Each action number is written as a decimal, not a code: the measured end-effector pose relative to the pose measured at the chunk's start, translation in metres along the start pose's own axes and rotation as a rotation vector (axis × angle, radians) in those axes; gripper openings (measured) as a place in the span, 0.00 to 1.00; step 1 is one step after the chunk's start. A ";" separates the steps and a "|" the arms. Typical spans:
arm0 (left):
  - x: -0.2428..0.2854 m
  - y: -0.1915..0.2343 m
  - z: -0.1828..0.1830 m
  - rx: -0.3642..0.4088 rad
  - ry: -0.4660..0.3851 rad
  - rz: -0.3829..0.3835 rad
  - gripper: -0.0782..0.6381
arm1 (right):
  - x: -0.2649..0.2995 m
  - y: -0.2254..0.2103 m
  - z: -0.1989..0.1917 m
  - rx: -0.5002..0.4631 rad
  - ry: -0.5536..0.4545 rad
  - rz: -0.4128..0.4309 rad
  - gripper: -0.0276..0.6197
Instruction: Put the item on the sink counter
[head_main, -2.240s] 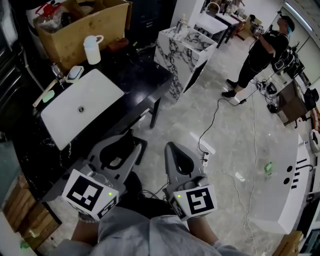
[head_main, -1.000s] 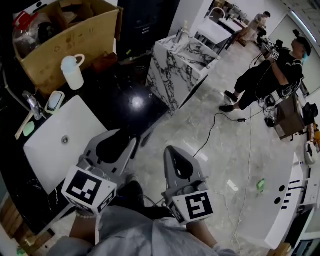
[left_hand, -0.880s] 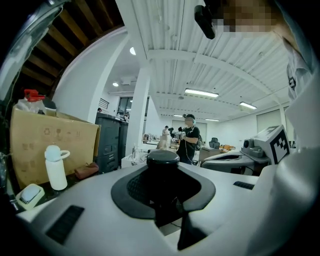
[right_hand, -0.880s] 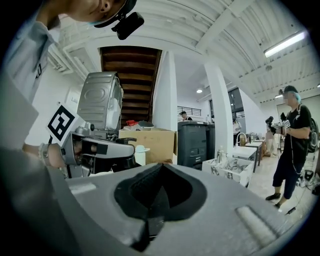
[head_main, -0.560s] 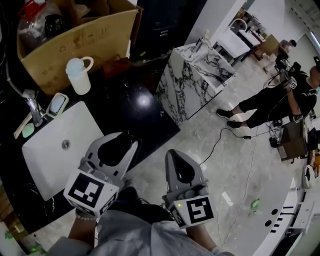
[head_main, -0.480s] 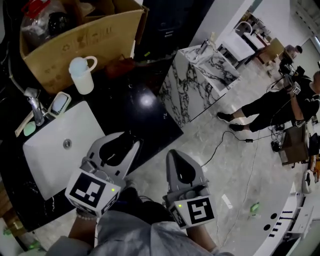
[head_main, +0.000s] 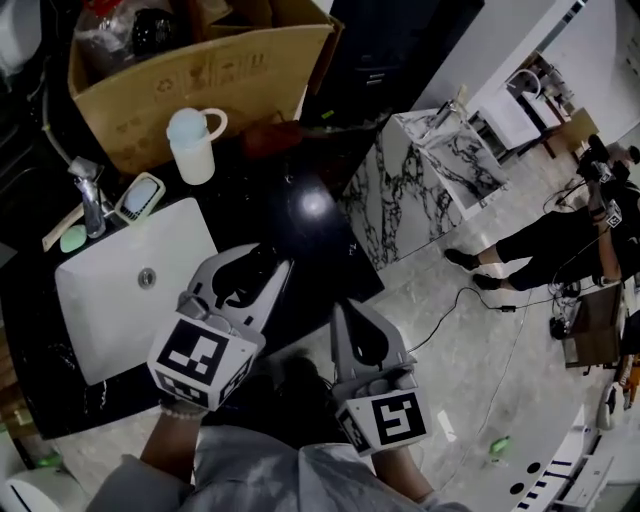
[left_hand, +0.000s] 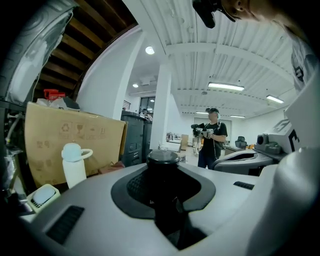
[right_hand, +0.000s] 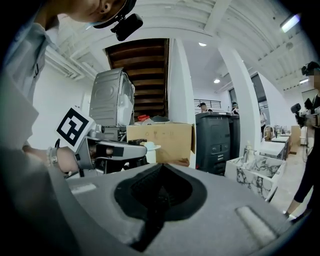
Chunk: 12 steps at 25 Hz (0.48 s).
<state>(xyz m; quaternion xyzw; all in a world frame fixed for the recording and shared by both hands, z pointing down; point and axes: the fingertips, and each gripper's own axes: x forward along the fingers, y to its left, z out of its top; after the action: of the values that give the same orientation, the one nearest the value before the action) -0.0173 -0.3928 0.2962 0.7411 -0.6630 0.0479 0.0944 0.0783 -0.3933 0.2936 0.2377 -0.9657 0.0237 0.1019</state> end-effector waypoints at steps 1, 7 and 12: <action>0.003 0.004 -0.002 -0.006 0.010 0.012 0.24 | 0.004 -0.001 0.000 -0.011 0.000 0.017 0.04; 0.030 0.032 -0.014 -0.035 0.037 0.115 0.24 | 0.034 -0.011 0.001 -0.031 0.023 0.123 0.04; 0.059 0.058 -0.029 -0.076 0.057 0.224 0.24 | 0.061 -0.025 -0.001 -0.028 0.029 0.204 0.04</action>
<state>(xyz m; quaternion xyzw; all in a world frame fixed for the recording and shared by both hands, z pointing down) -0.0666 -0.4498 0.3407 0.6567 -0.7399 0.0540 0.1355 0.0376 -0.4434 0.3069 0.1362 -0.9836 0.0236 0.1161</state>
